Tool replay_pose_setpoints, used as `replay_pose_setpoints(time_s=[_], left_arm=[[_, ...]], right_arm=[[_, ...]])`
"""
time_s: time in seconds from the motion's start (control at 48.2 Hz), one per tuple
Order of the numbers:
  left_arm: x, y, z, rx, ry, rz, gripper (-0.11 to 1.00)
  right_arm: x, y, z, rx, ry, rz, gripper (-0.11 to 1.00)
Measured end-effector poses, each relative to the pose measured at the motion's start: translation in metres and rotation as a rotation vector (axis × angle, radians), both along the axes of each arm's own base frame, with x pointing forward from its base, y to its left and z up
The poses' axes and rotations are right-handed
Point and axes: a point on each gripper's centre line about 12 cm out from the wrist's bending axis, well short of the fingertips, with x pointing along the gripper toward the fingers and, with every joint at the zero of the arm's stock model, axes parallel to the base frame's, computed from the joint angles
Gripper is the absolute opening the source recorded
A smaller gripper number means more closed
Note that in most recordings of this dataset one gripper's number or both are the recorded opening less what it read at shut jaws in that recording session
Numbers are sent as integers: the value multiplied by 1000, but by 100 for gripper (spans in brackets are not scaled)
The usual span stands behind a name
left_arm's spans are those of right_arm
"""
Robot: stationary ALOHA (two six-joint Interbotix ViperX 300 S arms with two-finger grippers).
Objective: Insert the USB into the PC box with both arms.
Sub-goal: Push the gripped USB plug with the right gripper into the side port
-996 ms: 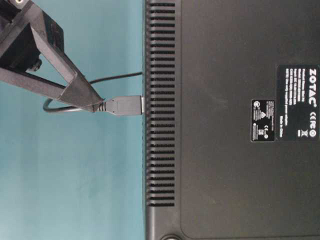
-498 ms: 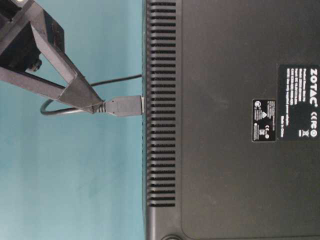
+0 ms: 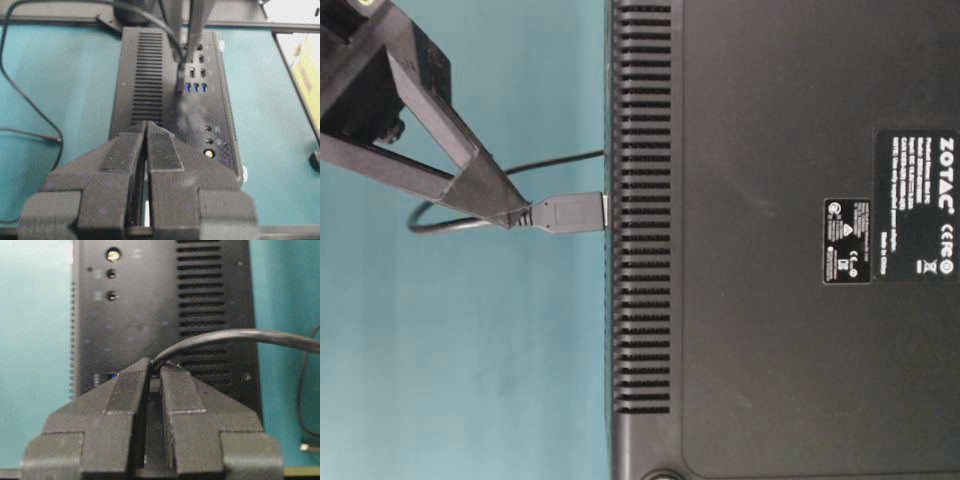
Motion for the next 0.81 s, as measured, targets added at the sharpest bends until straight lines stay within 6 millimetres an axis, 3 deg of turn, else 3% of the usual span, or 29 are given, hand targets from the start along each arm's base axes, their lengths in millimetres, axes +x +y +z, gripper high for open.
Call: replay_pose_setpoints(time_s=[0.436, 0.809], left_arm=[[0, 0, 1, 0, -2, 2, 0], [0, 0, 0, 0, 0, 0, 0]], right_arm=[[-2, 13, -1, 26, 6, 19, 8], [-4, 9, -3, 3, 31, 9, 8]])
